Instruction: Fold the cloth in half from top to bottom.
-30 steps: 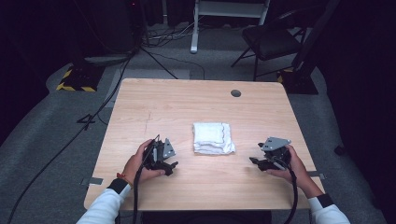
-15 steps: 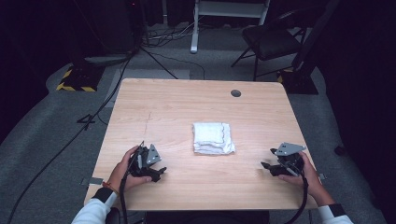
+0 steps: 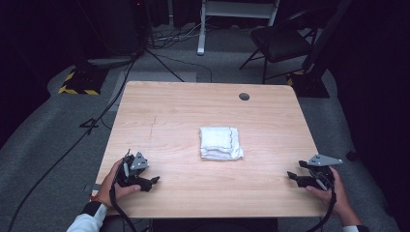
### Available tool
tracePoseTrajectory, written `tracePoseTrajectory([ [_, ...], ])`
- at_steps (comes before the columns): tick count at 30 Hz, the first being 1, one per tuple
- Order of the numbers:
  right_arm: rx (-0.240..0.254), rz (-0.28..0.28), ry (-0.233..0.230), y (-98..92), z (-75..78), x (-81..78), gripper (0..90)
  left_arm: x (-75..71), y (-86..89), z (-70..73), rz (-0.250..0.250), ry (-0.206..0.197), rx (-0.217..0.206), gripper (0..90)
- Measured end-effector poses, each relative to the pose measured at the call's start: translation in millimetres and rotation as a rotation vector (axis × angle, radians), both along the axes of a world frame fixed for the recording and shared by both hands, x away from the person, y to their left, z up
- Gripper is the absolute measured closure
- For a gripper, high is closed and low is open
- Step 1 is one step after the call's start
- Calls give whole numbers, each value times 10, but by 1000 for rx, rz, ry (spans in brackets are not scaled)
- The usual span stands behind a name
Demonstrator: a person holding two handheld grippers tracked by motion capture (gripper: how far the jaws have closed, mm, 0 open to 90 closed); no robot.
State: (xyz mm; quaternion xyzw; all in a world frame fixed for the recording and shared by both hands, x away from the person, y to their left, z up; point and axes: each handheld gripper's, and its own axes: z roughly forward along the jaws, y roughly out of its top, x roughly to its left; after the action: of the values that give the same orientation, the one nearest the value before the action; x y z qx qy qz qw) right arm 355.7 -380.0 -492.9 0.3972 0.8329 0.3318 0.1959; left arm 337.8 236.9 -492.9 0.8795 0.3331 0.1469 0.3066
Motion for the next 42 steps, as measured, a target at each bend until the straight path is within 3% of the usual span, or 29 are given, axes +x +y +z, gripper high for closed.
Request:
tracePoseTrajectory([
  [3, 6, -16, 7, -40, -36, -11, 262, -2, 50, -15, 19, 13, -18, 184],
  [6, 73, -33, 3, -98, -90, -22, 252, -5, 179, -56, 54, 43, -57, 171],
  [10, 75, -43, -6, -106, -102, -29, 232, -50, 330, -109, 102, -1, -116, 165],
  [15, 76, -50, -5, -104, -104, -29, 225, -88, 367, -108, 133, -5, -91, 162],
  [23, 75, -54, -6, -104, -104, -32, 222, -102, 372, -113, 155, -5, -100, 161],
  [42, 75, -55, -5, -104, -105, -32, 222, -104, 380, -112, 156, -9, -97, 160],
])
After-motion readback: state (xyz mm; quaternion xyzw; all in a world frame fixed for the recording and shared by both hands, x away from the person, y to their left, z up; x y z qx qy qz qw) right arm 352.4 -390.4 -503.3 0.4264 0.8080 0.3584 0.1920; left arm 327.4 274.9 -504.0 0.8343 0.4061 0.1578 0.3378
